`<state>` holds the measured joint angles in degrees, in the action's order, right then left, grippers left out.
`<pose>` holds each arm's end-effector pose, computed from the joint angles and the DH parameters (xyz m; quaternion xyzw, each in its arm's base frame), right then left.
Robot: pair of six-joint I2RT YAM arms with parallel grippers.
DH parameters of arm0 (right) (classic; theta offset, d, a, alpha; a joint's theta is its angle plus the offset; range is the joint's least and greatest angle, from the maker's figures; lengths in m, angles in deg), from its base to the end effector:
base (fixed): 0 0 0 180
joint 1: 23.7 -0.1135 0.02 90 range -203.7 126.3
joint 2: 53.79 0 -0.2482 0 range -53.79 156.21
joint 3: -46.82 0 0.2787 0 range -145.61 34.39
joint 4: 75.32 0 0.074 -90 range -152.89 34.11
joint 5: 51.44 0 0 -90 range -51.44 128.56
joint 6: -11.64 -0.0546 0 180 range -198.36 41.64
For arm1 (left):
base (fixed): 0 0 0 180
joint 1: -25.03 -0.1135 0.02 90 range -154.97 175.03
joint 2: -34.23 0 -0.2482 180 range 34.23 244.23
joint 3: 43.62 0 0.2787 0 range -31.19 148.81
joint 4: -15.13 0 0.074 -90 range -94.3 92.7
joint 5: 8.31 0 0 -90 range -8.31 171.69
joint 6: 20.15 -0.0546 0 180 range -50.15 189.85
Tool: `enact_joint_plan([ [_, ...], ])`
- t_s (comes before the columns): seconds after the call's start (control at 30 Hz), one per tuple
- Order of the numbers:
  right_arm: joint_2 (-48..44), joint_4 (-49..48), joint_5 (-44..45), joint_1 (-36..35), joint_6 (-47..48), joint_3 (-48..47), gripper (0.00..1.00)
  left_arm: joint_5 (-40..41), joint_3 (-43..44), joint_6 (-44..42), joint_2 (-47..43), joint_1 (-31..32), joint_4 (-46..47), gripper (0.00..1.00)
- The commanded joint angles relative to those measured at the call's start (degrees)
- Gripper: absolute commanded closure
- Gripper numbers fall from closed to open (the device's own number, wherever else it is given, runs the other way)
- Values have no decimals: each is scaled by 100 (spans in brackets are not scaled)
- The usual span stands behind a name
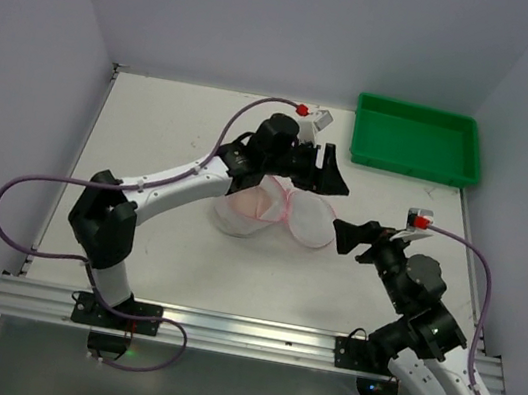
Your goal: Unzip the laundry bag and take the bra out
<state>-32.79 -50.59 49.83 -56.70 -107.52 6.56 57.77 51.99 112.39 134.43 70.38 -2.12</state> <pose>0.1554 0.0882 0.2822 0.0413 0.7383 0.2833 0.6107 0.3053 -0.3405 0.2894 0.1360 0.8072 -0.5040 0.2756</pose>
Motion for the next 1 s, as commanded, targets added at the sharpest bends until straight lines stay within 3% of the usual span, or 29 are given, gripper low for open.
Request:
enact_joint_plan([
  [0.0,1,63,113,-5,236,-143,5,334,226,-201,-431,-52,316,23],
  [0.17,536,-148,-580,-14,368,-406,7,1266,-431,-624,-1274,-578,-633,22],
  [0.43,2539,-763,-1100,-365,421,-1135,12,2725,-1944,-1424,-2741,-1335,-1793,29],
  [0.67,4499,-1281,-1003,-989,527,-2067,14,2770,-2868,-1363,-2901,-1370,-1680,35],
  [0.83,5493,-1703,-1092,-1104,412,-2586,17,2998,-3132,-1416,-2831,-1423,-1514,44],
  [0.97,6292,-1959,-1100,-1174,193,-2823,17,2806,-3491,-1433,-2918,-1432,-1259,66],
])
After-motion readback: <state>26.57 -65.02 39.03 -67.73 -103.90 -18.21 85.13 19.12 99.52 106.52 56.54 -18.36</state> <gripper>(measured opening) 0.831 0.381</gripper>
